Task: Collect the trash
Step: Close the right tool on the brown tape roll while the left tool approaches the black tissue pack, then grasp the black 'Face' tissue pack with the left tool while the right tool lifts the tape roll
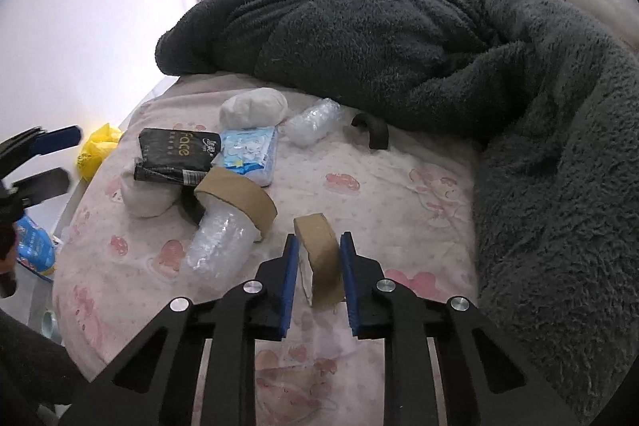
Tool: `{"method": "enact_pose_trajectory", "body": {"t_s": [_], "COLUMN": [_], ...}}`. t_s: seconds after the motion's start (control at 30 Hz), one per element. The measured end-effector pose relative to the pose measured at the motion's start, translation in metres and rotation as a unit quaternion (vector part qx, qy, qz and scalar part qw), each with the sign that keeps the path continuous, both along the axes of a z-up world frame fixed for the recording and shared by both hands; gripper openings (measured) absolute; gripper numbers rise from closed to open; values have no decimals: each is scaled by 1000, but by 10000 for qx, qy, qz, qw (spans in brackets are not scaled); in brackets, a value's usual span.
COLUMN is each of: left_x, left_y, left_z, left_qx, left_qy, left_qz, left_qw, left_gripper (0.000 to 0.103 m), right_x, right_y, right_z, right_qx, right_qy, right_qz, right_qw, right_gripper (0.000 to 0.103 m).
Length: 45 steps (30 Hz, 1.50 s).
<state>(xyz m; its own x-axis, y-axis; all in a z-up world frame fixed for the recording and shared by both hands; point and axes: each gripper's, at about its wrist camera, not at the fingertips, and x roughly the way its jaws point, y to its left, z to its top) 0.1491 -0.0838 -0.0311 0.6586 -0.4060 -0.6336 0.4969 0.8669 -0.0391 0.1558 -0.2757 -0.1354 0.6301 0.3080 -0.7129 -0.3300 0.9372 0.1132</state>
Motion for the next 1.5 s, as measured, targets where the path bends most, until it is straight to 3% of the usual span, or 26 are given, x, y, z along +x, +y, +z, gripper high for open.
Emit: {"method": "enact_pose_trajectory", "body": {"t_s": [0.37, 0.5, 0.8, 0.83, 0.9, 0.97, 1.0, 1.17, 1.2, 1.27, 1.5], "left_x": [28, 35, 54, 55, 57, 59, 60, 63, 64, 65, 71], "left_y": [-13, -18, -31, -32, -35, -36, -36, -41, -41, -42, -51], "left_z": [-8, -8, -17, -18, -20, -21, -21, -24, -24, -25, -32], "left_qx": [-96, -116, -93, -85, -74, -101, -109, -58, -75, -94, 104], "left_qy": [125, 104, 212, 226, 243, 266, 279, 274, 290, 310, 446], "left_qz": [-14, -44, -124, -150, -198, -217, -219, -270, -283, -334, -372], "left_qw": [9999, 9999, 9997, 9996, 9995, 9994, 9993, 9992, 9991, 9989, 9983], "left_gripper": [86, 88, 89, 89, 89, 91, 91, 91, 91, 89, 76], "right_x": [10, 14, 26, 28, 29, 29, 29, 33, 34, 36, 40], "right_y": [-5, -16, -12, -10, -7, -3, 0, 5, 5, 5, 2], "right_z": [-1, -5, -19, -20, -21, -20, -19, -24, -24, -23, -16], "right_qx": [-200, -162, -176, -192, -125, -74, -97, -259, -228, -217, -49], "right_qy": [123, 172, 391, 415, 460, 462, 447, 513, 526, 557, 525], "right_qz": [217, 167, 217, 227, 318, 424, 441, 438, 462, 461, 334], "right_qw": [9995, 9996, 9988, 9987, 9984, 9980, 9980, 9974, 9973, 9971, 9981], "right_gripper": [21, 31, 32, 35, 55, 67, 68, 66, 55, 47, 45]}}
